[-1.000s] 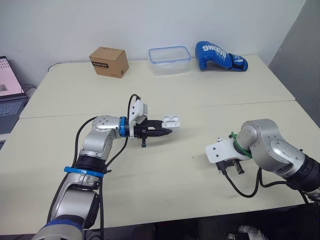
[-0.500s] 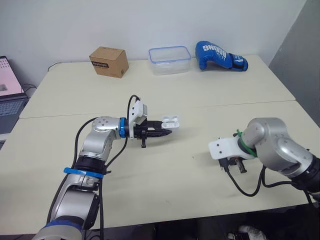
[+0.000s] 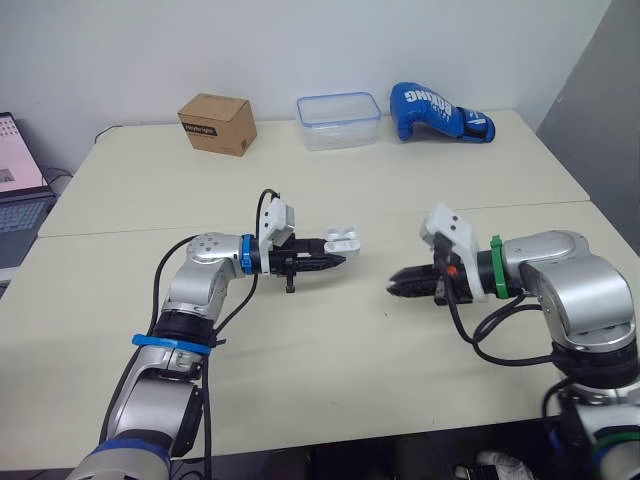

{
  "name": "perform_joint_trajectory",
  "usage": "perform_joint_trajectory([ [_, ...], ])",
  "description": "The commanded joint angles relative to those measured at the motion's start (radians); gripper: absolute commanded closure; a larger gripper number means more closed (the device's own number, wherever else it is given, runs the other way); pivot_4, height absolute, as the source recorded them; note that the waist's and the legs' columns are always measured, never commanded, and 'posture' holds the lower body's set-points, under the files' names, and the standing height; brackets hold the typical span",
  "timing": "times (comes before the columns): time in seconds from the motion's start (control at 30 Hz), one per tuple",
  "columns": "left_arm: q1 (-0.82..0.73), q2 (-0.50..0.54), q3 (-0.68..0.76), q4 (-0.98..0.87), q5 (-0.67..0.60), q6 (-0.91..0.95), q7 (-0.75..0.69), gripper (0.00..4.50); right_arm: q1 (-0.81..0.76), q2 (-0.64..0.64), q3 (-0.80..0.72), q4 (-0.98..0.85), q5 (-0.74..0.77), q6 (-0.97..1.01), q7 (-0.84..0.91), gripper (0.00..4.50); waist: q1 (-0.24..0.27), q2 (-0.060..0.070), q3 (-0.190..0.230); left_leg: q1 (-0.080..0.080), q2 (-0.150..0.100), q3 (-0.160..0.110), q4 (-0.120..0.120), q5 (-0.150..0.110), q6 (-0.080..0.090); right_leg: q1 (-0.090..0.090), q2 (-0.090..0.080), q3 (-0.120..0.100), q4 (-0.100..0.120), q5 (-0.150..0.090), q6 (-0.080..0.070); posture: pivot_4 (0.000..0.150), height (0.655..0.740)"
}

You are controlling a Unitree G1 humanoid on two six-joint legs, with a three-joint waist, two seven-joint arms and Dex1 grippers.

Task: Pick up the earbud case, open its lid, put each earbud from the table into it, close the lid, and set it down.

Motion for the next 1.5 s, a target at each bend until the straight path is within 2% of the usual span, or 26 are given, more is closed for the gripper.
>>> perform_joint_trajectory([
  [0.03, -0.024, -0.003, 0.019, 0.004, -0.014, -0.017, -0.005, 3.71, -0.044, 0.133, -0.159, -0.067, 0.066, 0.098, -0.121, 4.14, -0.001, 0.000, 0.000, 0.000, 0.000, -0.001, 0.000, 0.000, 0.000, 0.000, 0.000, 0.000, 0.000, 0.000, 0.000, 0.150, 0.7307],
  [0.13, -0.031, -0.004, 0.019, 0.008, -0.013, -0.018, -0.003, 3.71, -0.052, 0.257, -0.226, -0.105, 0.095, 0.086, -0.225, 4.14, -0.001, 0.001, 0.000, 0.000, 0.000, -0.001, 0.000, 0.000, 0.000, 0.000, 0.000, 0.000, 0.001, 0.000, 0.000, 0.150, 0.7307],
  [0.3, -0.031, -0.005, 0.024, 0.003, -0.014, -0.016, 0.005, 3.71, -0.039, 0.402, -0.253, -0.137, 0.144, 0.038, -0.357, 4.14, -0.004, 0.001, -0.001, 0.000, 0.000, -0.001, 0.000, 0.000, 0.000, -0.001, 0.000, 0.000, 0.002, 0.000, 0.000, 0.150, 0.7307],
  [0.53, -0.030, -0.008, 0.029, -0.013, -0.026, 0.006, 0.018, 3.71, 0.019, 0.517, -0.186, -0.105, 0.187, -0.141, -0.538, 4.14, -0.005, 0.002, -0.001, 0.000, 0.000, -0.001, 0.000, 0.000, -0.001, -0.002, 0.000, 0.001, 0.002, 0.000, 0.000, 0.150, 0.7307],
  [0.93, -0.046, -0.003, 0.040, -0.040, -0.052, 0.060, 0.035, 3.71, 0.110, 0.558, -0.029, -0.030, 0.194, -0.397, -0.769, 4.14, -0.018, 0.002, -0.001, 0.000, 0.000, -0.001, -0.001, 0.000, -0.001, -0.002, 0.000, 0.001, 0.002, 0.000, 0.000, 0.150, 0.7307],
  [1.5, -0.059, -0.005, 0.052, -0.103, -0.089, 0.140, 0.082, 3.71, 0.161, 0.559, 0.081, 0.010, 0.207, -0.541, -0.910, 4.14, -0.023, 0.002, -0.001, 0.001, 0.000, -0.004, -0.001, 0.000, -0.001, -0.002, 0.001, 0.001, 0.002, 0.000, 0.000, 0.150, 0.7307],
])
